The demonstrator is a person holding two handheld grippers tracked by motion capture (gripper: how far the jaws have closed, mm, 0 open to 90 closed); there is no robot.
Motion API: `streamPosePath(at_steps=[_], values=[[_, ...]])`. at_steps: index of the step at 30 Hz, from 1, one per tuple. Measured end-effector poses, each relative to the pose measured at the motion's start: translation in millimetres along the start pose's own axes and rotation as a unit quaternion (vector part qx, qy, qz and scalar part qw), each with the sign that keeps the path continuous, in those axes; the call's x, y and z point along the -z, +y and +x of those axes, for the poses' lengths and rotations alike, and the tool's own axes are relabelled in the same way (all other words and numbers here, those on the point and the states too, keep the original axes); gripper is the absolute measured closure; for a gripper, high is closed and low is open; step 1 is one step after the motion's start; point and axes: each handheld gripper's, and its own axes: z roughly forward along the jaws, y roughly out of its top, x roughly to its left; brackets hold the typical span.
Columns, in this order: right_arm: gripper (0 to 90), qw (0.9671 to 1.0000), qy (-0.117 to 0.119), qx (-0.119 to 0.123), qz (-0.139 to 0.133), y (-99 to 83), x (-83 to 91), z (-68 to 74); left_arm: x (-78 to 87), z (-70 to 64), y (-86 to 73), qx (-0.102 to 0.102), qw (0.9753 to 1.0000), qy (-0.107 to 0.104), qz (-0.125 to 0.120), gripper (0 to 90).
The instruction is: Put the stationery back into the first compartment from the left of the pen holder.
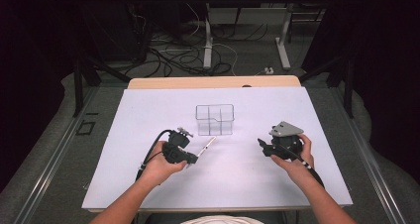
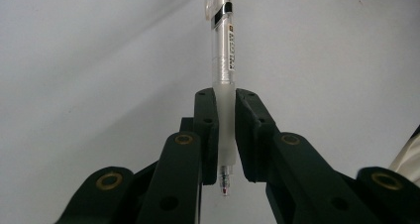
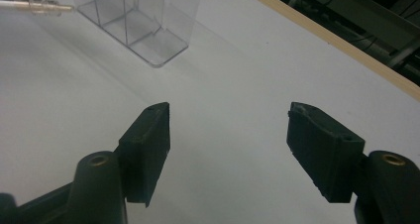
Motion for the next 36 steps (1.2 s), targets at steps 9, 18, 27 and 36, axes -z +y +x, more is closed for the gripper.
streamPosePath(at_steps=[9,18,27,36], values=[[36.5,0.9934,0.03,0.109,0.018,8.7,-6.2,15.3,-0.1,1.0,0.7,-0.003,1.0,-0.003,0.0,80.1],[36.9,0.9652,0.038,0.258,0.023,16.6,-10.8,45.8,0.6,2.1,1.2,-0.003,1.0,-0.006,0.003,80.1],[46.0,0.9426,0.052,0.33,0.011,22.8,-14.9,63.0,11.4,8.7,1.8,0.002,0.9999,-0.008,-0.007,80.1],[50.4,0.92,0.061,0.386,-0.03,33.6,-17.8,77.2,16.6,10.8,-2.6,-0.003,0.9999,-0.011,-0.003,80.1]])
